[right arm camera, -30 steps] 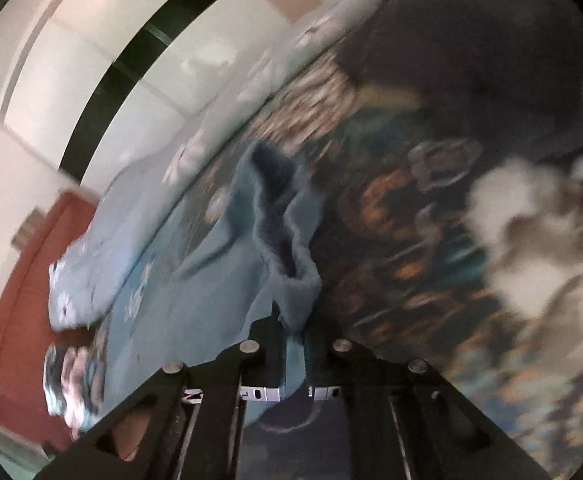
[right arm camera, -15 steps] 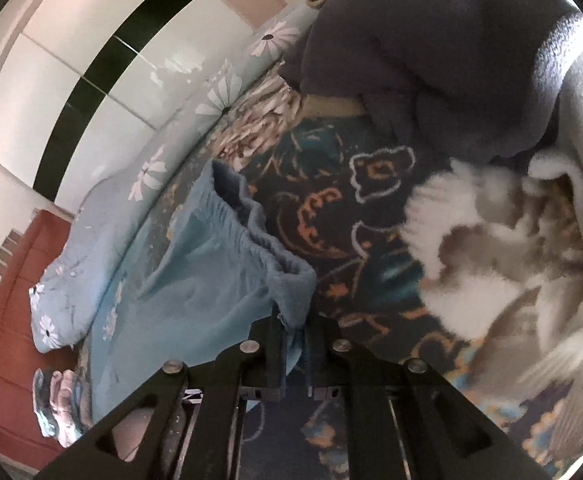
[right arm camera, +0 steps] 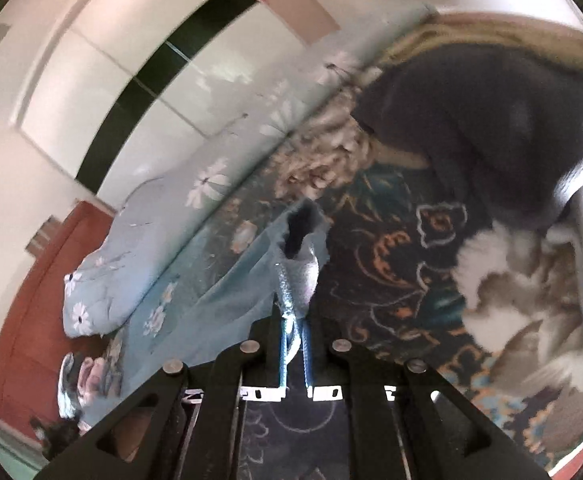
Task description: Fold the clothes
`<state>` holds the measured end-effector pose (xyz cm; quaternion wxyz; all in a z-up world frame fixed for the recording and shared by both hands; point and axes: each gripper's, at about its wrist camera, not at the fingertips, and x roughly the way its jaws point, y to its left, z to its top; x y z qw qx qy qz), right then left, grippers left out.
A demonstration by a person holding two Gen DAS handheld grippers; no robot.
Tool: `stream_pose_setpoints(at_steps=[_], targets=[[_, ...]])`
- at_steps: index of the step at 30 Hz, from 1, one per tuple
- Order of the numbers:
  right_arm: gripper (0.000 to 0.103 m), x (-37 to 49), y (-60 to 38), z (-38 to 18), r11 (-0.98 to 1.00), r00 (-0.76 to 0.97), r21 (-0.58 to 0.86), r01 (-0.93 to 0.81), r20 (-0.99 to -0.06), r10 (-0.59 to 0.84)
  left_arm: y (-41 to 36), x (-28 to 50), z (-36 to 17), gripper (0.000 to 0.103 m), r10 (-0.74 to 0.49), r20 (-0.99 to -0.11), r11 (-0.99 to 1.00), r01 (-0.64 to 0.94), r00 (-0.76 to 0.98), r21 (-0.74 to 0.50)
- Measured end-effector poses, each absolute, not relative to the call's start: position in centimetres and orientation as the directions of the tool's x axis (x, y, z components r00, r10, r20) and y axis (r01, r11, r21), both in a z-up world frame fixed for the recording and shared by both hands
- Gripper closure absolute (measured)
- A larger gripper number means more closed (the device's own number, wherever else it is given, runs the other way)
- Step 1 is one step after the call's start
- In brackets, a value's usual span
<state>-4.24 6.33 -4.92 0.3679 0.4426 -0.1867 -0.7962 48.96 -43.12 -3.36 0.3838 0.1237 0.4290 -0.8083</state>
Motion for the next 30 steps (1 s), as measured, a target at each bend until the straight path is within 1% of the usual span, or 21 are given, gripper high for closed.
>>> stream_pose_setpoints(at_steps=[1,3,8,17,18,19,20,22,23,24,25,27,29,30], targets=[[0.096,-3.9,6.6,-5.4,-0.676,-0.338,0.604,0.423,-0.587,-0.736,-42.8,49.4,-3.5,0.099,-0.509,-0.538,-0.345,0.732,-0.672,-0.588],[0.096,-3.8,7.2,-7.4,-0.699,-0.312,0.601,0.386,-0.628,-0.713,-42.6,49.9,-6.4,0.099,-0.464,-0.614,-0.324,0.768,-0.638,-0.553],[0.096,-3.9,8.4,-12.6,-0.739,-0.235,0.614,0.276,-0.703,-0.671,-42.8,50.8,-8.7,0.099,-0.426,-0.665,-0.291,0.789,-0.613,-0.541],[0.096,-4.0,8.5,-13.1,-0.752,-0.231,0.599,0.274,-0.719,-0.656,-43.2,52.2,-12.8,0.097,-0.355,-0.744,-0.235,0.824,-0.567,-0.516],[0.094,-4.0,8.7,-13.2,-0.749,-0.226,0.605,0.270,-0.716,-0.660,-43.3,52.4,-13.2,0.097,-0.346,-0.752,-0.229,0.828,-0.561,-0.513],[0.088,-4.0,8.8,-13.2,-0.749,-0.222,0.608,0.264,-0.717,-0.661,-43.3,52.6,-13.7,0.097,-0.338,-0.760,-0.222,0.831,-0.556,-0.509],[0.087,-4.0,8.9,-13.0,-0.754,-0.222,0.600,0.267,-0.723,-0.654,-43.5,52.6,-13.4,0.097,-0.341,-0.761,-0.222,0.834,-0.551,-0.505],[0.073,-3.9,8.7,-12.2,-0.781,-0.238,0.555,0.286,-0.748,-0.619,-44.2,52.6,-12.5,0.097,-0.365,-0.760,-0.226,0.844,-0.537,-0.487],[0.069,-3.8,8.6,-11.7,-0.796,-0.255,0.527,0.296,-0.760,-0.598,-44.5,52.6,-12.1,0.097,-0.378,-0.760,-0.229,0.848,-0.529,-0.478],[0.061,-3.7,8.4,-11.2,-0.811,-0.271,0.499,0.306,-0.771,-0.576,-45.3,52.1,-11.6,0.097,-0.382,-0.757,-0.228,0.847,-0.531,-0.480],[0.054,-3.5,8.3,-10.6,-0.827,-0.294,0.463,0.319,-0.782,-0.550,-46.1,51.5,-11.1,0.097,-0.385,-0.753,-0.226,0.846,-0.533,-0.483],[0.050,-3.1,7.4,-9.3,-0.855,-0.343,0.379,0.353,-0.798,-0.496,-47.5,50.0,-10.5,0.091,-0.378,-0.750,-0.229,0.840,-0.543,-0.492],[0.050,-2.8,6.5,-8.2,-0.878,-0.388,0.303,0.369,-0.809,-0.442,-48.7,48.2,-10.2,0.070,-0.356,-0.750,-0.238,0.830,-0.558,-0.504],[0.050,-2.8,6.1,-7.8,-0.889,-0.408,0.271,0.369,-0.813,-0.417,-49.3,46.7,-10.6,0.067,-0.332,-0.757,-0.246,0.827,-0.563,-0.506]])
